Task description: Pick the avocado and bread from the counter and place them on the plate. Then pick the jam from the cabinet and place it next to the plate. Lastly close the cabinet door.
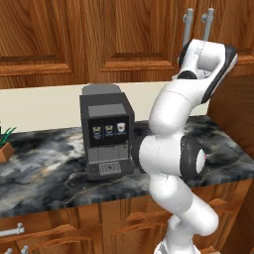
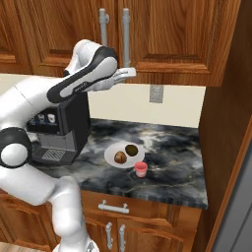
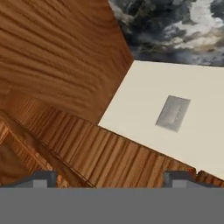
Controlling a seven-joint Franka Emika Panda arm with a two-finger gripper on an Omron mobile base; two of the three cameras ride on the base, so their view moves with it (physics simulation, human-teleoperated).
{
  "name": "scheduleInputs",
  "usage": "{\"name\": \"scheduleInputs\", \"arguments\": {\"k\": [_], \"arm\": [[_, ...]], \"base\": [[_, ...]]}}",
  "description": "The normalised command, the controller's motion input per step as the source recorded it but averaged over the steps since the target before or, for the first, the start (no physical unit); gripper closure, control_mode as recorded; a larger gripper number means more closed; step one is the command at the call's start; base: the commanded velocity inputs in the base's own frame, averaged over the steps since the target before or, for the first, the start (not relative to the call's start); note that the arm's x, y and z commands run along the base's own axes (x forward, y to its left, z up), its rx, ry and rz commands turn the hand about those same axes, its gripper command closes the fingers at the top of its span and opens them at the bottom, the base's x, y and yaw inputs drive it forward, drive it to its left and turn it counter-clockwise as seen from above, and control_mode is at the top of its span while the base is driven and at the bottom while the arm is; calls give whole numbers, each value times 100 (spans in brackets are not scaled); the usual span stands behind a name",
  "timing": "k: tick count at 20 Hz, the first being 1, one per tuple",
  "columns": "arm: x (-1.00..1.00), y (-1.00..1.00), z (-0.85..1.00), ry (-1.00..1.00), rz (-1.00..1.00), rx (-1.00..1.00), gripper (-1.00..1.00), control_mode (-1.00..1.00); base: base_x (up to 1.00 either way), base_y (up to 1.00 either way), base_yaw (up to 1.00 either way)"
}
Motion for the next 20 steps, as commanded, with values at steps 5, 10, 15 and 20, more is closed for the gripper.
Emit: {"name": "scheduleInputs", "arguments": {"k": [5,10,15,20], "arm": [[100,-18,0,23,19,35,-100,-100],[89,0,0,23,15,26,-100,-100],[57,0,0,22,13,21,-100,-100],[49,0,8,24,13,19,-100,-100]], "base": [[0,0,0],[0,0,0],[0,0,0],[0,0,0]]}}
